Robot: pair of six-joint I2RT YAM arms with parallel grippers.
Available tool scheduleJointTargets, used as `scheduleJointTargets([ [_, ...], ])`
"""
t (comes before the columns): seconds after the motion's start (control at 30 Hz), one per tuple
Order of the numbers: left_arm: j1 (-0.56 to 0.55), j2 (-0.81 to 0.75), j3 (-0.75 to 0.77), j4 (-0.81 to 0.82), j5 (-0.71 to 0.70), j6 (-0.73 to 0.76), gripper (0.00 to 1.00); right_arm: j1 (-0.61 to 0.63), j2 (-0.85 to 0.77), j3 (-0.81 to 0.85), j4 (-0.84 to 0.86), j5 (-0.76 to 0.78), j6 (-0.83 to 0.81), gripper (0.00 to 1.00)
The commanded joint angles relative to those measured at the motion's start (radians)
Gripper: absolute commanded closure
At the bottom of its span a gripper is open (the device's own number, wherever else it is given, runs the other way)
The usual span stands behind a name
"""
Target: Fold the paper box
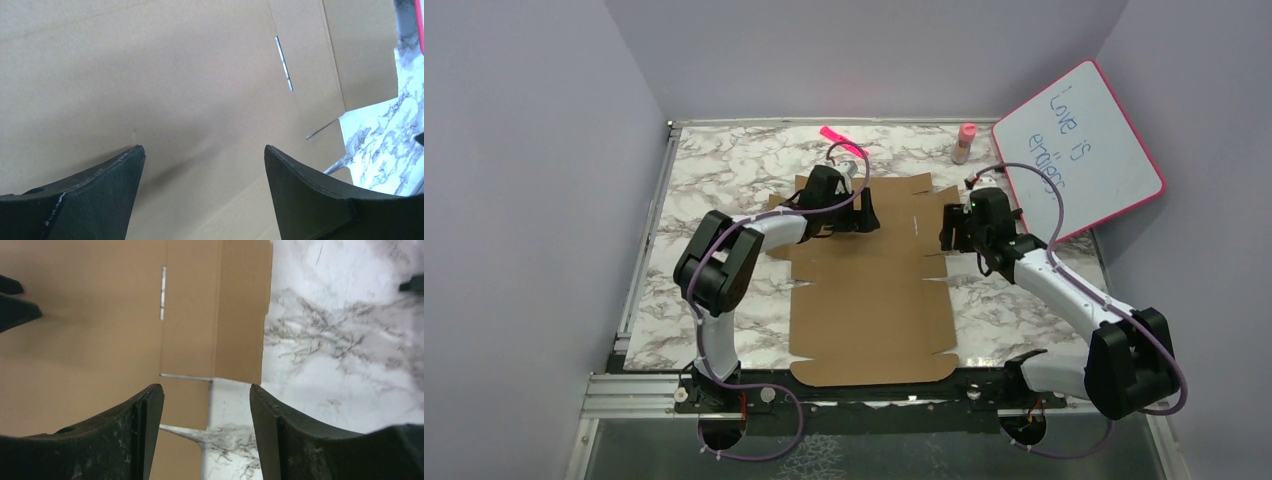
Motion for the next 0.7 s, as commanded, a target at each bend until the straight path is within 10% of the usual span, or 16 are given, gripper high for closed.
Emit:
scheduleJointTargets([
  [0.0, -0.038, -0.080, -0.046, -0.011, -0.053, -0.034, 0.10, -0.045, -0.035, -0.091, 0.102, -0.152, 0.099, 0.30],
  [0.67, -0.122, -0.068, -0.099, -0.011, -0.072, -0.023, 0.10, -0.053, 0.091, -0.232, 0.217, -0.295, 0.211, 0.30],
])
